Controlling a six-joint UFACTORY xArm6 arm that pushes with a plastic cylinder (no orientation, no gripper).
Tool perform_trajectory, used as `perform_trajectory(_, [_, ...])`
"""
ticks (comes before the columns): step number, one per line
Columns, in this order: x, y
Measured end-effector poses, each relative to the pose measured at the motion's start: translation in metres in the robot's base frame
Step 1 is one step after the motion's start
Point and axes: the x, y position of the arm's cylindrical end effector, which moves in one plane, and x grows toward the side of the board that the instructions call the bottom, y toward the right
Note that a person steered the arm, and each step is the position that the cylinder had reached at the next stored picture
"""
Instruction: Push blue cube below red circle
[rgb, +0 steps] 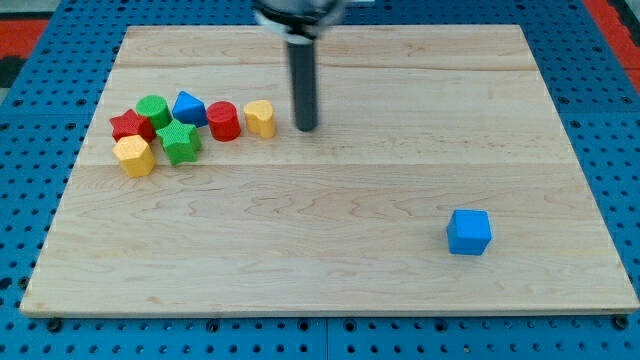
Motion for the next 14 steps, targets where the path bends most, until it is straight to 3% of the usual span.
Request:
perform_trajectory(2, [0.108, 0.213])
perform_trajectory(3, [0.170, 0.214])
perform_trajectory(4, [0.161, 0.107])
perform_trajectory(5, [0.092, 0.015])
perform_trajectory(6, [0.057, -0.028])
perform_trajectory(7, [0.092, -0.047])
perform_trajectory(8, [0.117, 0.031])
perform_trajectory(9, [0.108, 0.107])
perform_trajectory(10, [0.059, 0.049])
perform_trajectory(11, [0.015, -0.049])
perform_trajectory(13, [0.074, 0.031])
perform_trajectory(14, [0.060, -0.033])
